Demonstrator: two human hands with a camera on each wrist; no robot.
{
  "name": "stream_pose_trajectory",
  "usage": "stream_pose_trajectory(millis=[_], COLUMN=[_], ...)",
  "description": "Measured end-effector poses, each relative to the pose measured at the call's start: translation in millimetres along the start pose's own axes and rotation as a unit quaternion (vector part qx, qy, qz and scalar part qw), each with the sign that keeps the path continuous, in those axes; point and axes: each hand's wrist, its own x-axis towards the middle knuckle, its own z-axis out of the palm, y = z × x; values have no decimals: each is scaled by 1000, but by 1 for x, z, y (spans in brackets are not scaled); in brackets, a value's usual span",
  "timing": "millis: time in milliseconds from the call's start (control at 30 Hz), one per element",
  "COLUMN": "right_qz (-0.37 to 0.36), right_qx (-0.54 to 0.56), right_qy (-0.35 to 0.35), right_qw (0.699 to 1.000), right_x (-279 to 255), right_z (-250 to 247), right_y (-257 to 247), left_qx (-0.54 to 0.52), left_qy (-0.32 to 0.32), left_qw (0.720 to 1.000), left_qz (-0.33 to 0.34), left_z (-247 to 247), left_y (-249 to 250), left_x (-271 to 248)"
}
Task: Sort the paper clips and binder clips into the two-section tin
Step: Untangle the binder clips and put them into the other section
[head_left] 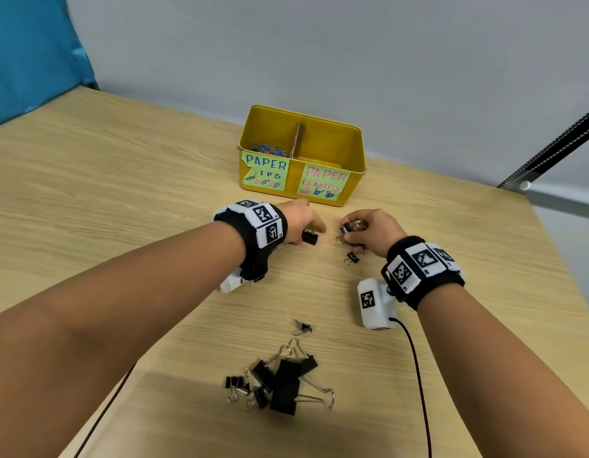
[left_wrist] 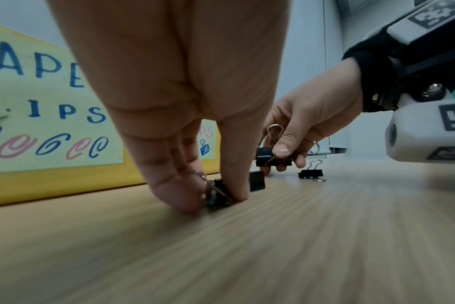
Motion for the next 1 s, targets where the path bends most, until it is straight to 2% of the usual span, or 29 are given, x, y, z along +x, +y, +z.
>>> stream_pose_trajectory(millis=[300,500,600,667,767,867,933,1000], right_qz=[4,-33,-86,-129,-168,-175,-165,-150], right_qx=[60,145,169,147,108,120,123,79], right_qy=[49,161,245,271,271,260,210,169], right_qw=[997,976,951,943,942,942,956,971], right_x=[-1,-5,-6,-3,8,21,26,28], right_z=[-2,-11,-18,-22,-26,-30,-34,-38], right_y=[8,-8,-30,-48,-78,-103,-110,-110], left_qx=[-44,-94,-149,-175,-192,-178,-162,-142], left_qy=[46,98,138,190,265,318,307,270], left_qw=[998,991,979,966,945,931,937,952], left_qz=[3,-19,-8,4,10,-10,-14,-18], left_z=[8,11,-3,-21,-61,-97,-107,-107], left_y=[-3,-11,-12,-10,-7,-6,-7,-11], left_x=[-10,-18,-27,-31,-27,-16,-6,2])
